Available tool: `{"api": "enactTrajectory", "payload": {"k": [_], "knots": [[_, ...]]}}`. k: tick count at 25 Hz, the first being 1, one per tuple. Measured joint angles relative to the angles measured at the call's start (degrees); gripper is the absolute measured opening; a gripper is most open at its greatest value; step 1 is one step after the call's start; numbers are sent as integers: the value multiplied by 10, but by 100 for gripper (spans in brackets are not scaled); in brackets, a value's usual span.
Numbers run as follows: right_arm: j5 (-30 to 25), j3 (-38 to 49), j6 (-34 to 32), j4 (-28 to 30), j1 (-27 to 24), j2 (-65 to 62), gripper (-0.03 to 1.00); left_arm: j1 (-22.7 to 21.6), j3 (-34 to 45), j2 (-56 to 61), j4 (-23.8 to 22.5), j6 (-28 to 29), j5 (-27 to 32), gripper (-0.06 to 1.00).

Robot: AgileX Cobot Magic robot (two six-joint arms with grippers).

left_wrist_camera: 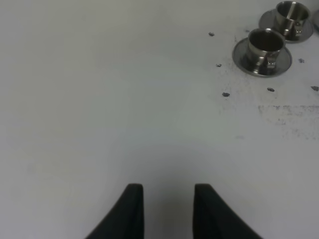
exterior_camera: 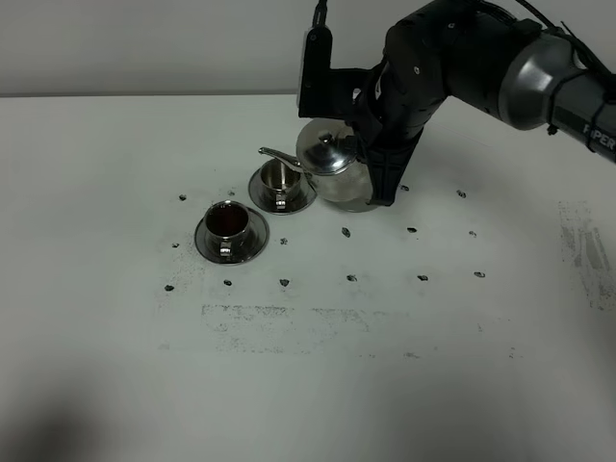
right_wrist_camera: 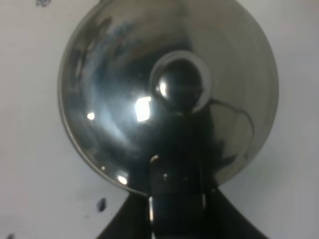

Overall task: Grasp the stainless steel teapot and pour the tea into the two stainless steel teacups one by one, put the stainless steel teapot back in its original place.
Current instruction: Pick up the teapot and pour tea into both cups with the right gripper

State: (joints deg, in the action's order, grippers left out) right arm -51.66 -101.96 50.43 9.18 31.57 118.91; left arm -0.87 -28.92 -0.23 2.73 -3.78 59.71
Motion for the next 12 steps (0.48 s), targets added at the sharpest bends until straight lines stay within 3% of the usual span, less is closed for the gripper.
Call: {"api": "enactTrajectory", "payload": {"k": [5, 12], "knots": [[-41, -88, 14, 40, -6, 55, 23, 0, 0, 0, 0, 0, 0, 24], [-49, -105, 69, 65, -13, 76, 23, 0, 0, 0, 0, 0, 0, 24]]}}
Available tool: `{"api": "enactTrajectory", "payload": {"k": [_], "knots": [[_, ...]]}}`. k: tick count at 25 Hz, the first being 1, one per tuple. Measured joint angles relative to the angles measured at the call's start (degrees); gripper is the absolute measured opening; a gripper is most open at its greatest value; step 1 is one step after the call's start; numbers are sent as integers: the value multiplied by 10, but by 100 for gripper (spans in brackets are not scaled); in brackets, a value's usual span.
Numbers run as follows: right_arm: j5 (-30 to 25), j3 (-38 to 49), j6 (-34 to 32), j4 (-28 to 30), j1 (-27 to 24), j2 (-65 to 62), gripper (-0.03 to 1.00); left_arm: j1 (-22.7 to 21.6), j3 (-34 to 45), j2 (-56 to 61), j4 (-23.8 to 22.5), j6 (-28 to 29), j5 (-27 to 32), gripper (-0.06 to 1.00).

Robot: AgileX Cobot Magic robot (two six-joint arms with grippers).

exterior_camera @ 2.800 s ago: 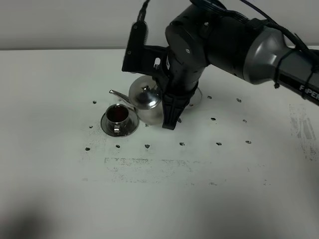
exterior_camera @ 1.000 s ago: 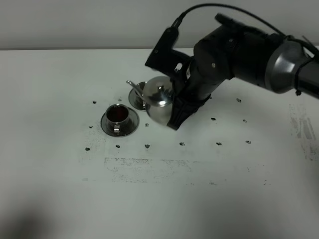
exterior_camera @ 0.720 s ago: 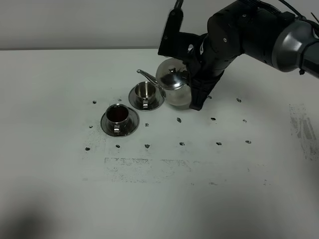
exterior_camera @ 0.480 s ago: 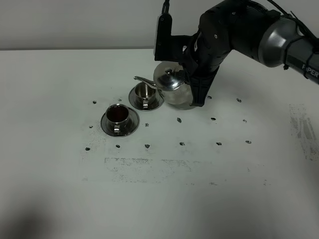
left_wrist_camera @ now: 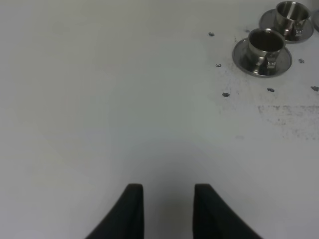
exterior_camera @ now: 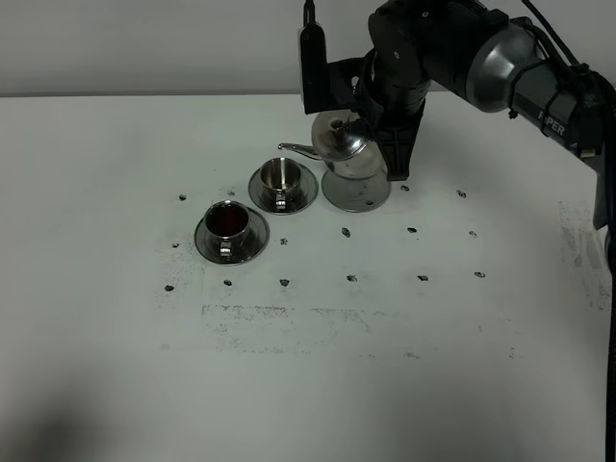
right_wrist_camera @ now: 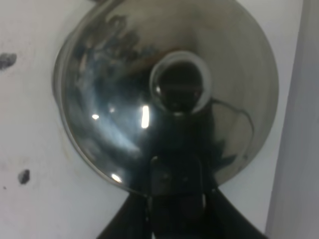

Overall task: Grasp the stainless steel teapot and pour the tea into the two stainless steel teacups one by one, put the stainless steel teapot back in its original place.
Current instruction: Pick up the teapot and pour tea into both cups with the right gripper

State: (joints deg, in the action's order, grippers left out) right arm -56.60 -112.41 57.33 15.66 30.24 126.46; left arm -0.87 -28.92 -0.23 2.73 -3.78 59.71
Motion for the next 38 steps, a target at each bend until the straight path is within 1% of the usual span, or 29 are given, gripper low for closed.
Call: {"api": "enactTrajectory", "payload": {"k": [9, 22, 38], "knots": [[1, -1, 7, 35, 0, 16, 23, 0, 0, 0, 0, 0, 0, 24], [12, -1, 7, 100, 24, 20, 23, 0, 0, 0, 0, 0, 0, 24], [24, -1, 21, 145, 31, 23, 23, 0, 0, 0, 0, 0, 0, 24]]}}
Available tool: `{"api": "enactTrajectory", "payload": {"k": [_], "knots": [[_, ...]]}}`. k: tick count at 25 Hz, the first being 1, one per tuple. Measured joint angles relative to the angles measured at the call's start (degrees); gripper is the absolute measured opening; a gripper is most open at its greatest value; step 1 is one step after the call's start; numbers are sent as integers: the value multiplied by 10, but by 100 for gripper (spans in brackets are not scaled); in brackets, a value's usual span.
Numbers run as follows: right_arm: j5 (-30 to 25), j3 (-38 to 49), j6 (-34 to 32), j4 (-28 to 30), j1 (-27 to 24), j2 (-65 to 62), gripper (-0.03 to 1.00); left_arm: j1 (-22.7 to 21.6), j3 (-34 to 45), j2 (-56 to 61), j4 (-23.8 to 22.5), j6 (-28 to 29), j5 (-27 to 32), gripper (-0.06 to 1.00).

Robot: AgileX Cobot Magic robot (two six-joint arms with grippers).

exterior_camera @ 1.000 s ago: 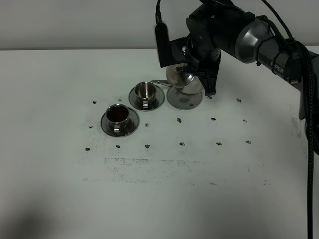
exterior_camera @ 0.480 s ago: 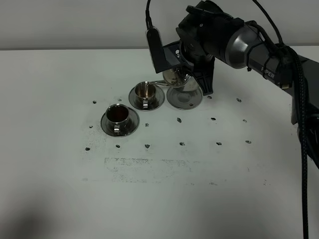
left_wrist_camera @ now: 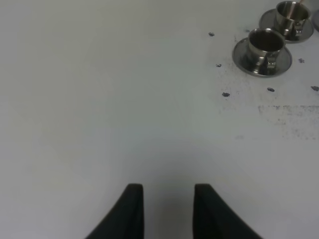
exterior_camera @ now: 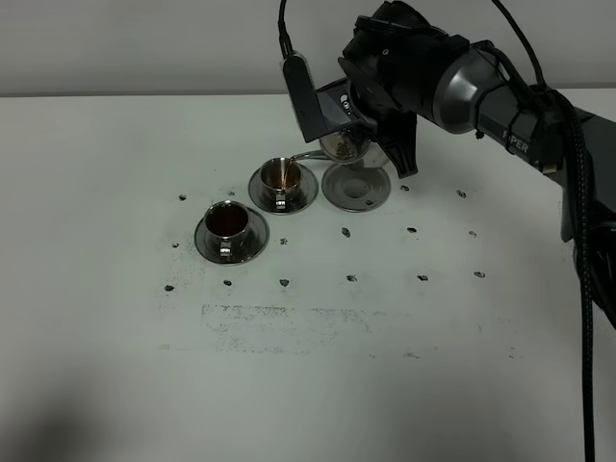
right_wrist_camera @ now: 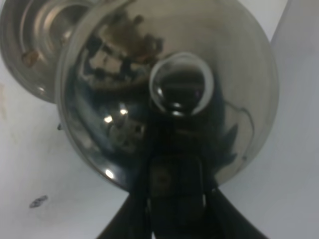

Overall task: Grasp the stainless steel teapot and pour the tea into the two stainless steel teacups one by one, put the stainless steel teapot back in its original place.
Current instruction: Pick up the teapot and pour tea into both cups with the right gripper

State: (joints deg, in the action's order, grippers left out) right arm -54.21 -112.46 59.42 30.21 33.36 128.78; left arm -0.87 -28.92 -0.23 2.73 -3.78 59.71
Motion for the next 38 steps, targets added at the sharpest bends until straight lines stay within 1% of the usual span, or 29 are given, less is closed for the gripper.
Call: {"api": "enactTrajectory", "payload": {"k": [14, 23, 38], "knots": [[8, 0, 6, 32, 13, 0, 23, 0, 0, 0, 0, 0, 0, 24], [11, 0, 19, 40, 18, 0, 23, 0, 0, 0, 0, 0, 0, 24], [14, 0, 20, 59, 23, 0, 23, 0, 0, 0, 0, 0, 0, 24]]}}
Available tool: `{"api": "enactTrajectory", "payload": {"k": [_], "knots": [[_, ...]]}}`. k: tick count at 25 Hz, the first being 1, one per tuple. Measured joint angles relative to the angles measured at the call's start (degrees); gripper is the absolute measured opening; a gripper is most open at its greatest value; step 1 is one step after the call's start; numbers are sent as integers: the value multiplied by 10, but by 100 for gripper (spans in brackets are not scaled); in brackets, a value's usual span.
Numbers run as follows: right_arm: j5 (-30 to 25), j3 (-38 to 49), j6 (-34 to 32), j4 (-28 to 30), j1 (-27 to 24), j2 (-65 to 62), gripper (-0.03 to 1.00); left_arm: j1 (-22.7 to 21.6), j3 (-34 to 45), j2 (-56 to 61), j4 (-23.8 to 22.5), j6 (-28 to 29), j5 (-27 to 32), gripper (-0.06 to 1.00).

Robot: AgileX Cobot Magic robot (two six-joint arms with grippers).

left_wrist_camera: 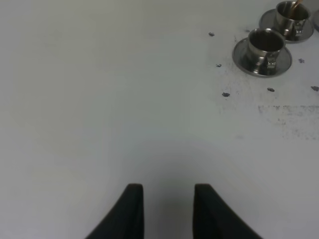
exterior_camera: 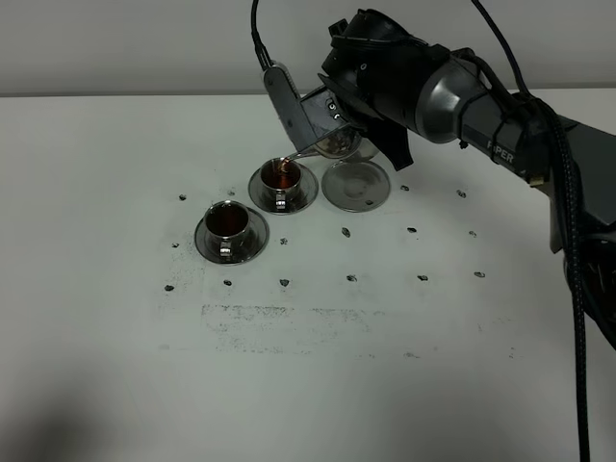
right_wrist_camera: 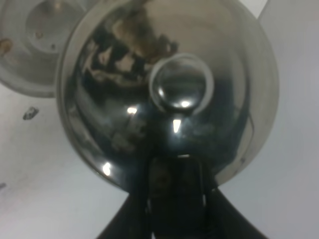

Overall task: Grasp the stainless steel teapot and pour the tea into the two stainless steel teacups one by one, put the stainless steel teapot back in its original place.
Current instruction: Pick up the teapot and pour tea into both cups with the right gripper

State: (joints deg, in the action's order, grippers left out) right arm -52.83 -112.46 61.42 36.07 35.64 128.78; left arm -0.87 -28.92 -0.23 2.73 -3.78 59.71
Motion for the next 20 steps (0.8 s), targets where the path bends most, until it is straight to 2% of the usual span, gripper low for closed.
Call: {"api": "enactTrajectory", "payload": {"k": [20], "knots": [[5, 0, 20, 31, 0, 0, 23, 0, 0, 0, 0, 0, 0, 24]]}}
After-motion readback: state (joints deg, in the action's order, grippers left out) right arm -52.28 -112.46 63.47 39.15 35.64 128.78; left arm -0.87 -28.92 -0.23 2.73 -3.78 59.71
